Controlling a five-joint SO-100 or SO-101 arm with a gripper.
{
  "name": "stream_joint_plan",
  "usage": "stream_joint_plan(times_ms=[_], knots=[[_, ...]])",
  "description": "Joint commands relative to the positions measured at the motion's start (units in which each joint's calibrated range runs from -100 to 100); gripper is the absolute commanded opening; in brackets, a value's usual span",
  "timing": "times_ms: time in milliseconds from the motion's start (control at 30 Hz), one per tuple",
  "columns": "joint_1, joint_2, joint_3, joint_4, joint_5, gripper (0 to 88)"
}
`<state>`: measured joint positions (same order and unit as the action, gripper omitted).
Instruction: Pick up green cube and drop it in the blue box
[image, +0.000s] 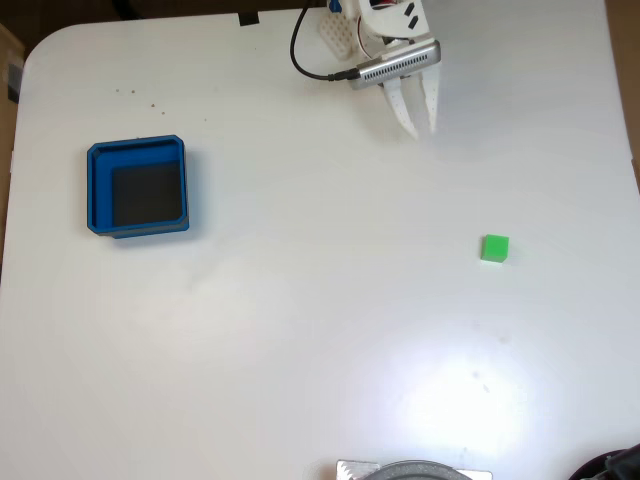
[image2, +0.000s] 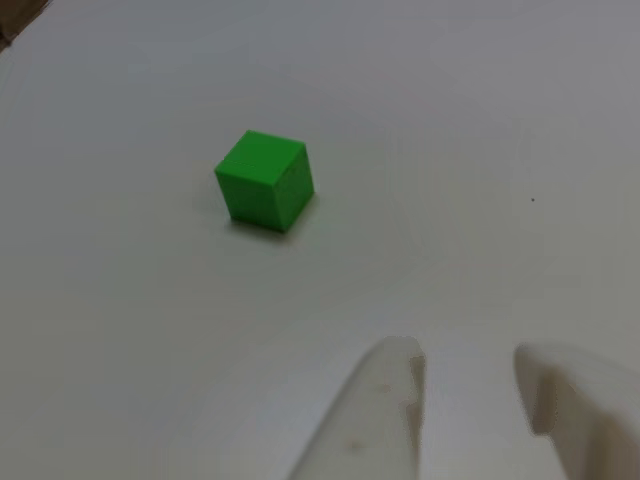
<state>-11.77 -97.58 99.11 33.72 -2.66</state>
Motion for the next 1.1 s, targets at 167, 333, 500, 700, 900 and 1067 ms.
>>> stream_joint_plan(times_ms=[167, 333, 500, 700, 900, 1067], knots=[[-3.6, -1.2, 0.3, -1.2, -0.1, 2.5], [-3.7, -0.9, -0.4, -1.2, -0.1, 2.5], [-3.7, 1.5, -1.0, -1.3, -0.1, 2.5], [-3.6, 5.7, -4.4, -1.4, -0.1, 2.5], [-3.6, 13.3, -11.0, -1.4, -0.1, 2.5], [-3.6, 20.5, -18.6, -1.4, -0.1, 2.5]])
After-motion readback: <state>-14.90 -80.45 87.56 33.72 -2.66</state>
